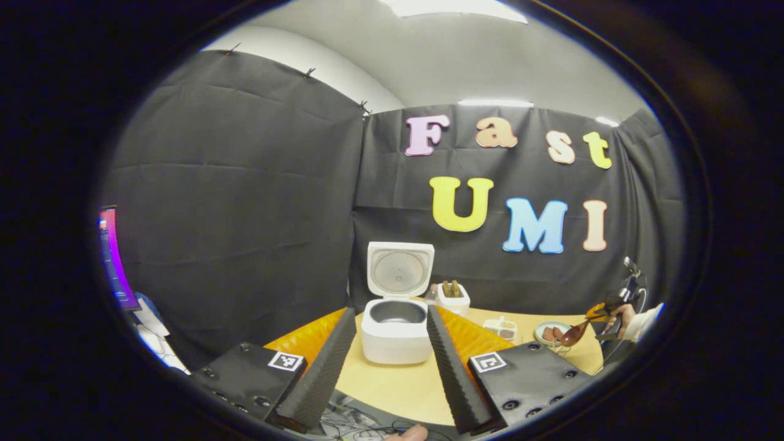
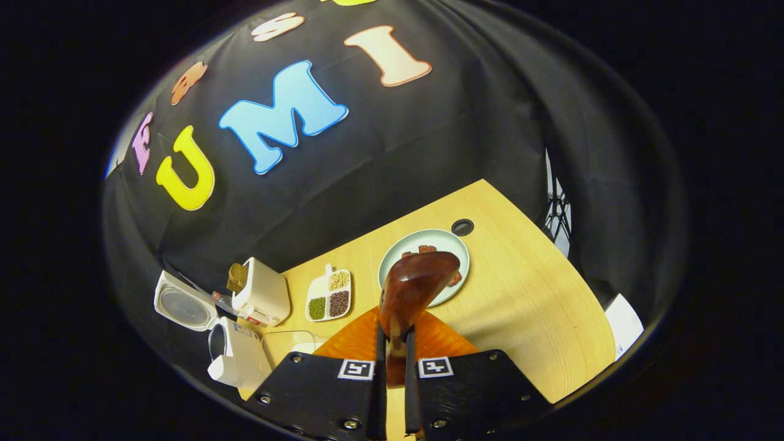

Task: Close the left gripper, press the button to open the rice cooker; take a wooden spoon from the chopstick holder with the right hand, scoop a spoonful of rice and pour it into the rice cooker, then put the wooden spoon back into the chopstick holder.

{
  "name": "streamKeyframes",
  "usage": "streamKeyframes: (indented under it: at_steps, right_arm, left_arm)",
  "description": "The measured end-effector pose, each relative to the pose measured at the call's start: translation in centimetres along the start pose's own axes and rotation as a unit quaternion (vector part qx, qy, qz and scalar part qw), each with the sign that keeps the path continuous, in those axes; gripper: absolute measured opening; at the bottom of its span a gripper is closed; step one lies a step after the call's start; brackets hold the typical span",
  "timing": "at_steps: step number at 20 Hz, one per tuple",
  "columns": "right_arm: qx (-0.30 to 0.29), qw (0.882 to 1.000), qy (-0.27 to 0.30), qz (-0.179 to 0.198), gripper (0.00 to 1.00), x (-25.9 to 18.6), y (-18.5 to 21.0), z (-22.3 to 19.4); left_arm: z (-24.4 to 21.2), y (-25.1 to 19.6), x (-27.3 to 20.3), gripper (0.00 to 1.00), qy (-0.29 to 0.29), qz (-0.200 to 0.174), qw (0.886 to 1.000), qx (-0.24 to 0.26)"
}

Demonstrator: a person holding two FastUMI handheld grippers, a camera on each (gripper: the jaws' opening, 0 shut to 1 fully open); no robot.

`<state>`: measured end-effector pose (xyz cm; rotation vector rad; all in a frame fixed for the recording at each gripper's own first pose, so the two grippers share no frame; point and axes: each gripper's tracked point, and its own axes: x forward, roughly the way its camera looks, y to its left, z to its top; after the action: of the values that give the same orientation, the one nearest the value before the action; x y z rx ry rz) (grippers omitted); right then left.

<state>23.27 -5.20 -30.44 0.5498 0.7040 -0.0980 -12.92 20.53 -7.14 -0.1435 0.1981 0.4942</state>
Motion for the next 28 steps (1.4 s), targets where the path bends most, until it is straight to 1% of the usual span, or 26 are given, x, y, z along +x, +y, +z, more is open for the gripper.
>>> streamKeyframes:
  at_steps: [3,6,9,14,16,17,18,21,22,23,24,25,27,28]
  right_arm:
    - [-0.009,1.000,0.012,-0.009,0.12,2.4,-1.2,-0.8]
    - [-0.023,0.999,0.024,0.000,0.12,4.1,-0.9,-2.1]
    - [-0.036,0.999,0.029,-0.013,0.12,5.4,-1.5,-3.3]
    - [-0.048,0.998,0.035,-0.007,0.13,5.5,-2.1,-4.0]
    - [-0.041,0.998,0.039,0.000,0.14,5.4,-2.2,-4.4]
    - [-0.035,0.998,0.042,0.010,0.15,5.2,-2.1,-4.5]
    - [-0.029,0.998,0.044,0.017,0.18,5.0,-1.9,-4.5]
    - [-0.026,0.998,0.047,0.023,0.35,4.1,-2.6,-4.5]
    - [-0.023,0.998,0.050,0.023,0.46,3.6,-2.8,-4.9]
    - [-0.023,0.998,0.047,0.018,0.46,3.3,-3.2,-4.9]
    - [-0.026,0.999,0.039,0.004,0.54,2.8,-4.1,-4.7]
    - [-0.028,0.999,0.026,-0.014,0.58,2.5,-5.1,-4.4]
    - [-0.029,0.999,0.006,-0.028,0.62,1.4,-5.6,-4.4]
    - [-0.032,0.999,0.001,-0.031,0.72,0.6,-5.8,-4.7]
  left_arm:
    - [-0.5,-1.4,-0.7,0.77,0.013,0.030,0.999,-0.005]
    - [-1.0,-3.4,-0.2,0.78,0.029,0.027,0.999,0.017]
    - [-0.3,-4.8,0.8,0.78,0.027,0.024,0.999,0.038]
    - [-0.5,-7.2,1.3,0.78,0.030,0.016,0.998,0.046]
    - [-0.9,-8.2,1.6,0.78,0.035,0.010,0.998,0.050]
    - [-1.0,-8.9,1.6,0.78,0.037,0.006,0.998,0.051]
    - [-1.0,-9.4,1.7,0.78,0.035,0.002,0.998,0.053]
    - [-0.2,-10.7,1.7,0.78,0.023,-0.009,0.998,0.065]
    - [-0.1,-11.1,1.7,0.78,0.022,-0.011,0.998,0.066]
    - [-0.1,-11.3,1.6,0.78,0.020,-0.013,0.998,0.063]
    - [0.1,-11.5,1.6,0.78,0.018,-0.014,0.998,0.061]
    - [0.2,-11.5,1.6,0.78,0.015,-0.015,0.998,0.062]
    - [0.9,-11.5,1.9,0.78,0.004,-0.017,0.997,0.069]
    - [1.3,-11.4,2.1,0.78,-0.002,-0.016,0.997,0.070]
